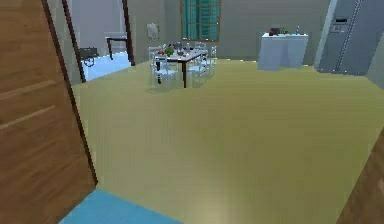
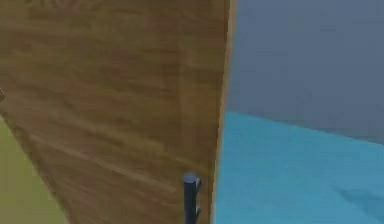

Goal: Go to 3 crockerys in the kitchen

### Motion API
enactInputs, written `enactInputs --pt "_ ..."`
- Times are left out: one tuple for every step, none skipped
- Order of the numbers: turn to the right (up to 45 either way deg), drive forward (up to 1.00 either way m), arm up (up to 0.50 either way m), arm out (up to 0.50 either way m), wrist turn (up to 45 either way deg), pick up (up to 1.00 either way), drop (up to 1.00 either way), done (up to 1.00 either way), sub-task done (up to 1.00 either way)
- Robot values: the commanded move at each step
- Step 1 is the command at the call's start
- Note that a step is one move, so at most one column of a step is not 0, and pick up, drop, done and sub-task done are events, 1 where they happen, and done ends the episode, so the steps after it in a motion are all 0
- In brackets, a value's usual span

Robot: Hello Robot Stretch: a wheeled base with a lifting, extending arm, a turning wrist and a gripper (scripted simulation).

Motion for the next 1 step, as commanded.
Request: enactInputs --pt "0.0 1.0 0.0 0.0 0.0 0.0 0.0 0.0 0.0"
